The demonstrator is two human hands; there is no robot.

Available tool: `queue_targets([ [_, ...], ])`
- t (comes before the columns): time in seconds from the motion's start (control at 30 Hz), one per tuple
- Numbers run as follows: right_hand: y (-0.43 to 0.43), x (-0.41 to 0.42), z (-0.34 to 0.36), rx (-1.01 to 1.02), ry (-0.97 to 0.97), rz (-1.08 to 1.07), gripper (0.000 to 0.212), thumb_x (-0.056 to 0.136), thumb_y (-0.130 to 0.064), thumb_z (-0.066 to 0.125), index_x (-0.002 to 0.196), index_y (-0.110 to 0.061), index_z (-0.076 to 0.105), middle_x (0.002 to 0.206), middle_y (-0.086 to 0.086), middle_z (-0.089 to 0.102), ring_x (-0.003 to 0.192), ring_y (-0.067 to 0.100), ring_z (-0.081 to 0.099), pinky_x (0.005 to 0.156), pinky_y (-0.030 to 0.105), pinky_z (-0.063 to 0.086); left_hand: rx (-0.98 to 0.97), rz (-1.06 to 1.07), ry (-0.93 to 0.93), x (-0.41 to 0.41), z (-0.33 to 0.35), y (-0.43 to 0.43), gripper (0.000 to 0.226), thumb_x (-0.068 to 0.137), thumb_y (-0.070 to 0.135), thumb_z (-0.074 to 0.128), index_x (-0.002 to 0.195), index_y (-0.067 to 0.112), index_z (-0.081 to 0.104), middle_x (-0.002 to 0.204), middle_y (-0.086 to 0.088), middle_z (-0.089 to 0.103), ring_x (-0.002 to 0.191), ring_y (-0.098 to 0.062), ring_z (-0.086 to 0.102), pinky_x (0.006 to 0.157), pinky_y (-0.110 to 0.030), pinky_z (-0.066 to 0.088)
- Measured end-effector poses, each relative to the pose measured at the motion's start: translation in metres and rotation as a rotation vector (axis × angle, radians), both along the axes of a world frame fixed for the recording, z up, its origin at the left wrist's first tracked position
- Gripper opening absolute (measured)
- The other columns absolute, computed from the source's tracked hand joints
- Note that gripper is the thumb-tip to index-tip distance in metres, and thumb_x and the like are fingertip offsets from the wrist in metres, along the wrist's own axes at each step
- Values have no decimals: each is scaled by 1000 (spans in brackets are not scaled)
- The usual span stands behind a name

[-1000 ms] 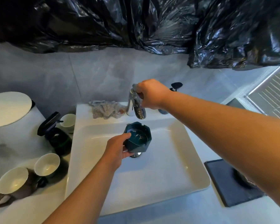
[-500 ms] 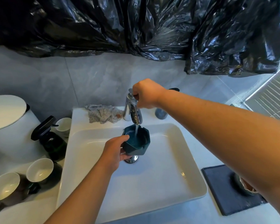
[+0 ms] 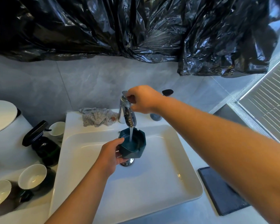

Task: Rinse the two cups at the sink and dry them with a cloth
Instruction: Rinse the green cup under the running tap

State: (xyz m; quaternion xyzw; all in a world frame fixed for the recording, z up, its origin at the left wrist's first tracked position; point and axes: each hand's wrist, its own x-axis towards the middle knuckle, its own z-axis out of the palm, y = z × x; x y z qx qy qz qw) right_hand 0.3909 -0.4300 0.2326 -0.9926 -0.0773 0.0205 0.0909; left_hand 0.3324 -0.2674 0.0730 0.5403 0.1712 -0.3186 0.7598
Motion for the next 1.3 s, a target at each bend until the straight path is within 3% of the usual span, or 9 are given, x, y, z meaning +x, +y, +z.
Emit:
queue_targets([
  [0.07, -5, -32, -19, 363, -141, -227, 37, 89, -22, 65, 126, -15, 64, 123, 1, 65, 113, 18, 58, 95, 30, 45, -23, 7, 21, 0, -3, -2, 24, 98, 21, 54, 112, 5, 65, 110, -17, 68, 94, -32, 67, 78, -45, 57],
  [0.13, -12, -66, -54, 656, -269, -536, 28, 94, -23, 60, 120, -18, 67, 114, -4, 65, 107, 11, 59, 93, 25, 46, -47, 8, 40, 1, -6, -4, 25, 98, 23, 51, 108, 6, 66, 108, -17, 68, 89, -31, 66, 76, -44, 54],
  [0.27, -12, -102, -122, 965, 13, -669, 34, 98, -30, 51, 128, -19, 65, 124, -5, 63, 116, 13, 58, 100, 28, 47, -88, 17, 76, -2, -13, -10, 30, 99, 28, 45, 105, 8, 66, 104, -16, 71, 91, -34, 65, 73, -42, 52],
  [0.33, -4, -106, -133, 1082, 77, -624, 30, 105, -28, 43, 127, -24, 63, 120, -13, 61, 111, 6, 56, 95, 15, 45, -84, 35, 99, -3, -17, -16, 34, 99, 32, 41, 105, 10, 67, 106, -19, 72, 97, -37, 63, 74, -40, 49],
  [0.4, 7, -107, -140, 1081, 45, -622, 26, 106, -22, 39, 116, -32, 61, 107, -18, 61, 100, 1, 57, 78, 3, 43, -60, 66, 122, -3, -17, -22, 37, 99, 32, 39, 109, 11, 67, 111, -22, 70, 100, -37, 62, 77, -41, 49],
  [0.5, 18, -110, -153, 1049, -55, -728, 29, 105, -19, 37, 119, -36, 56, 110, -13, 60, 100, -1, 56, 85, 10, 48, 1, 59, 138, 0, -14, -30, 41, 99, 29, 38, 117, 5, 67, 115, -21, 71, 109, -39, 64, 87, -48, 53],
  [0.9, 27, -104, -145, 858, -351, -560, 26, 87, -25, 40, 101, -37, 59, 97, -21, 63, 98, 9, 57, 89, 32, 49, -235, 77, 269, 11, -16, -47, 34, 93, 37, 44, 98, 20, 73, 83, -8, 75, 77, -27, 70, 57, -32, 56],
  [1.1, 29, -106, -149, 831, -438, -553, 36, 87, -17, 43, 114, -21, 66, 98, -29, 54, 100, -11, 47, 89, 8, 32, -289, 31, 286, 10, -18, -47, 38, 89, 34, 52, 113, 15, 73, 108, -14, 72, 101, -32, 68, 76, -38, 55],
  [1.3, 32, -104, -156, 907, -376, -641, 44, 90, -27, 37, 124, -21, 65, 112, -20, 60, 107, 0, 51, 98, 24, 42, -252, 58, 322, 9, -17, -46, 38, 86, 35, 54, 112, 15, 74, 105, -15, 74, 97, -34, 70, 81, -41, 55],
])
